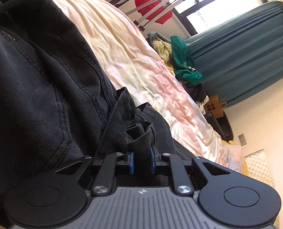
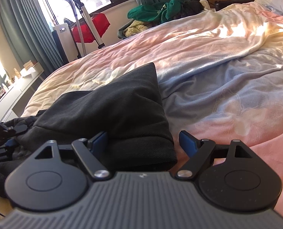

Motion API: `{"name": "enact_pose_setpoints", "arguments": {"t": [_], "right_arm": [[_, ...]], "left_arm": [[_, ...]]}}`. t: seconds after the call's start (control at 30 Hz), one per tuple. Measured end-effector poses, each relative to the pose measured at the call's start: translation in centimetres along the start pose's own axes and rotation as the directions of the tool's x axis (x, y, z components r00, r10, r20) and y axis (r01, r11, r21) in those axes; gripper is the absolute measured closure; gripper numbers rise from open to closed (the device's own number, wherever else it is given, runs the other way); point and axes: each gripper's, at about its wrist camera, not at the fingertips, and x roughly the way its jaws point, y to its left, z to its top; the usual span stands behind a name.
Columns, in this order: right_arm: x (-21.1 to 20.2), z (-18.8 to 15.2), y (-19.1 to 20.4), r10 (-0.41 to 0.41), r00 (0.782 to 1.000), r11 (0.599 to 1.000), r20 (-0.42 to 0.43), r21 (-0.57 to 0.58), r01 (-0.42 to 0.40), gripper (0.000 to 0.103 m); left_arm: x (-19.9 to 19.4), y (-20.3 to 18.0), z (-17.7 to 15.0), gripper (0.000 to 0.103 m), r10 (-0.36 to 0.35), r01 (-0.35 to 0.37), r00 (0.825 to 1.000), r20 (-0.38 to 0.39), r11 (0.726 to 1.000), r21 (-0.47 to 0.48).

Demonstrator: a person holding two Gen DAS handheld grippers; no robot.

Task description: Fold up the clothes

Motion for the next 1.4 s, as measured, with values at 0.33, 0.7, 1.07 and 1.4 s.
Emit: {"name": "enact_pose_setpoints", "arguments": {"t": [0.33,0.7,1.07,1.4], "right_arm": [[-1.5,0.6,0.0,0.041,0.998,0.999,0.049,-0.033,-0.04,0.02],[-3.7,1.6,2.2,0.175,0.965,0.975,0.197,-0.168,-0.143,0.02],[0.0,0.2,2.6,0.176,0.982,0.972,0.073,-0.172,-0.161,0.018],[-0.7,0.1,2.6,0.162,0.983,0.974,0.08,-0.171,-0.147,0.02]], "left_arm": [[-7.5,-3.0,-4.9,0.096,0.025,-0.038,0.995,0.093,0.989,0.145],[-6.5,-0.8,-6.7,0.093,0.204,-0.208,0.978,0.041,0.968,0.14],[-10.1,0.3,-4.7,0.028,0.14,-0.139,0.99,-0.013,0.99,0.034],[-18.1,9.9,-1.8,0.007,0.22,-0.176,0.974,0.046,0.873,-0.454]]}}
